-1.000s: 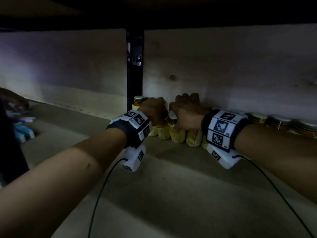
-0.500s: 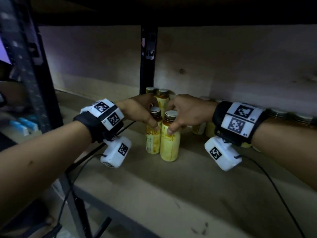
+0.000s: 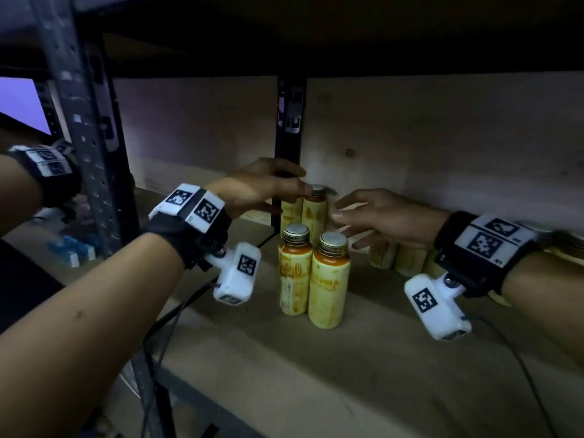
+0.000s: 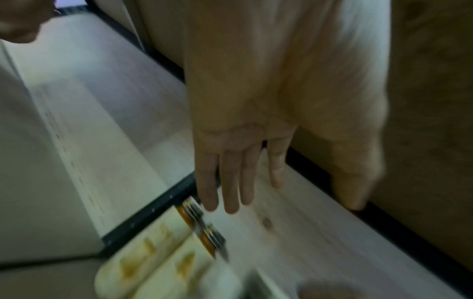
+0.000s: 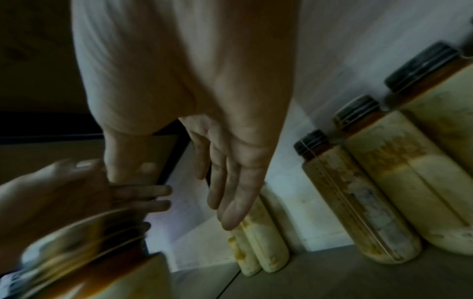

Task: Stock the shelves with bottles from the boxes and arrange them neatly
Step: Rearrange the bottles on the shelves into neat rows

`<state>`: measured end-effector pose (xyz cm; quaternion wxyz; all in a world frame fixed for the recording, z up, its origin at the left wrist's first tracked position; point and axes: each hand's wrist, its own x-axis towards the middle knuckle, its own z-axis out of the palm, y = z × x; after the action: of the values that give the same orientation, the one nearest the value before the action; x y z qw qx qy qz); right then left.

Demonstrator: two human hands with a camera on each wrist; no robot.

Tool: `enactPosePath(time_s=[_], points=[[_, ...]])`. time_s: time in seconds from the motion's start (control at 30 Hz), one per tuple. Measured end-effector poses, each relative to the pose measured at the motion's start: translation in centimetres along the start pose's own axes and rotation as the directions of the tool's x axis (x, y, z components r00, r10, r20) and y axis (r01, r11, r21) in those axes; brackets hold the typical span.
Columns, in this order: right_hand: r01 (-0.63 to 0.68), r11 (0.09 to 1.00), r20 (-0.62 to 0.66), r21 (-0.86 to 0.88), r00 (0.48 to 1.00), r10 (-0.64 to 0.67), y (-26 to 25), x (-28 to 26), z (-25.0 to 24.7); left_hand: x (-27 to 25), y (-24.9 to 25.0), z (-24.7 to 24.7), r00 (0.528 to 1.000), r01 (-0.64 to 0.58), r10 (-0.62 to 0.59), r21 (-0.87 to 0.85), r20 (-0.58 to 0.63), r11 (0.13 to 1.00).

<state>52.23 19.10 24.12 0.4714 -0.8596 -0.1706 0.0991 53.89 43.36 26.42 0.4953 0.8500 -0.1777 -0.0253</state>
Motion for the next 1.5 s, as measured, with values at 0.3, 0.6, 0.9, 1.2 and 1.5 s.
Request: enactPosePath(time_s=[0.3, 0.6, 0.9, 1.2, 1.5], points=[[-0.116, 0.986, -0.307, -0.117, 0.949, 0.075, 5.5, 11.5, -1.2, 9.5, -3.9, -0.7, 0.974, 0.227, -0.203, 0.400, -0.101, 0.888], [-0.069, 0.869, -0.265, -0.489, 0.962, -0.072, 4.8, 17.8, 0.5, 14.6, -9.0, 0.3, 0.972, 0.235, -0.231, 0.312, -0.050, 0.920], [-0.199, 0.790, -0.299, -0.580, 0.954, 0.021, 3.5, 15.7, -0.8, 15.5, -11.7, 1.1, 0.977, 0.195, -0.165, 0.254, -0.134, 0.947], [-0.322, 0.716, -0.388, -0.620, 0.918, 0.077, 3.8, 13.4, -2.2, 15.8, -11.5, 2.2, 0.978, 0.140, -0.088, 0.279, -0.189, 0.950], [-0.383, 0.636, -0.452, -0.670, 0.890, 0.061, 4.2, 13.4, -1.5, 15.8, -11.4, 2.7, 0.972, 0.160, -0.086, 0.341, -0.221, 0.926]])
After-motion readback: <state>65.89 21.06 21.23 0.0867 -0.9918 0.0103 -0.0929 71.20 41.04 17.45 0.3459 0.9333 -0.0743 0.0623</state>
